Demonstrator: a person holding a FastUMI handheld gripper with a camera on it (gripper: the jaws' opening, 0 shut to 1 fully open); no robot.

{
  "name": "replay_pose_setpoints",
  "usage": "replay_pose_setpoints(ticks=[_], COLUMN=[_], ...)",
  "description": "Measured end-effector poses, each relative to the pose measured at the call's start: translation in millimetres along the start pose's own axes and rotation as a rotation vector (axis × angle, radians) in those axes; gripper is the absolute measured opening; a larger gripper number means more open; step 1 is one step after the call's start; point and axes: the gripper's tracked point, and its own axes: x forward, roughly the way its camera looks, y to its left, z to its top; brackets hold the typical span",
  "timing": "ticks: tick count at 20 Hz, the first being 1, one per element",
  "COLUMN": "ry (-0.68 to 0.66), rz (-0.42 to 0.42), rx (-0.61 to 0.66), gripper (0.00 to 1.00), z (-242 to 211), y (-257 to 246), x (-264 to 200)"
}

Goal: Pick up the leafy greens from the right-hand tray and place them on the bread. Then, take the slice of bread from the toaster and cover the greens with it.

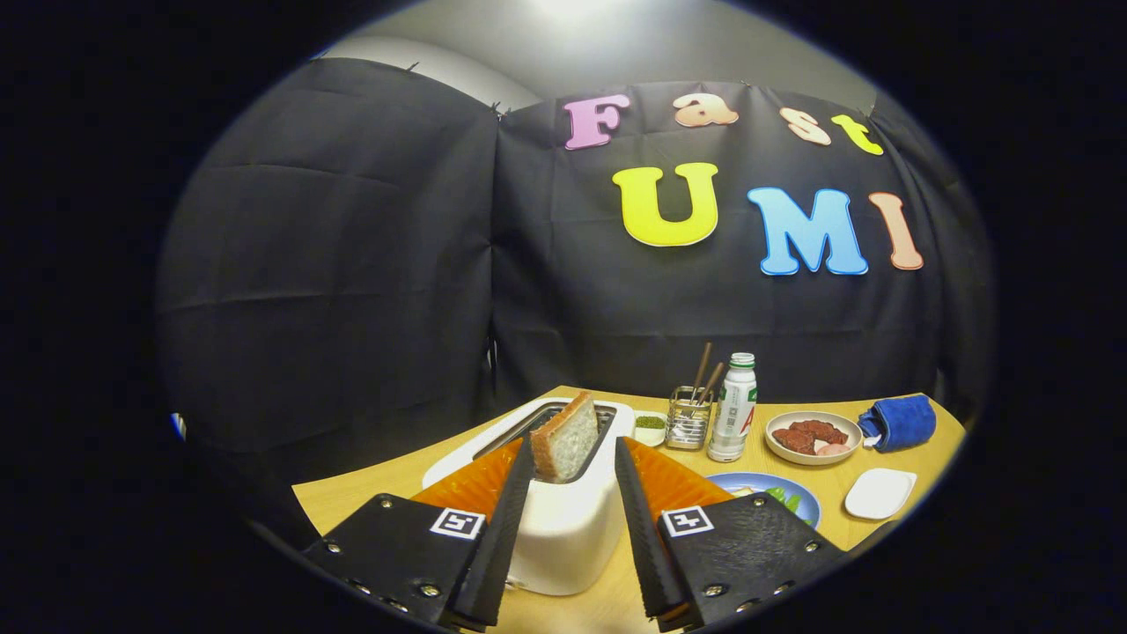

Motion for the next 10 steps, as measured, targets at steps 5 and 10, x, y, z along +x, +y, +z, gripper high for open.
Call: replay_pose_setpoints(ticks=[5,10], ry=[0.001,0.031], rz=[-0.033,-0.079], rx=[-0.023,-0.015], gripper=[0.59,0.59], z=[4,-2], y=[13,14], x=[20,40])
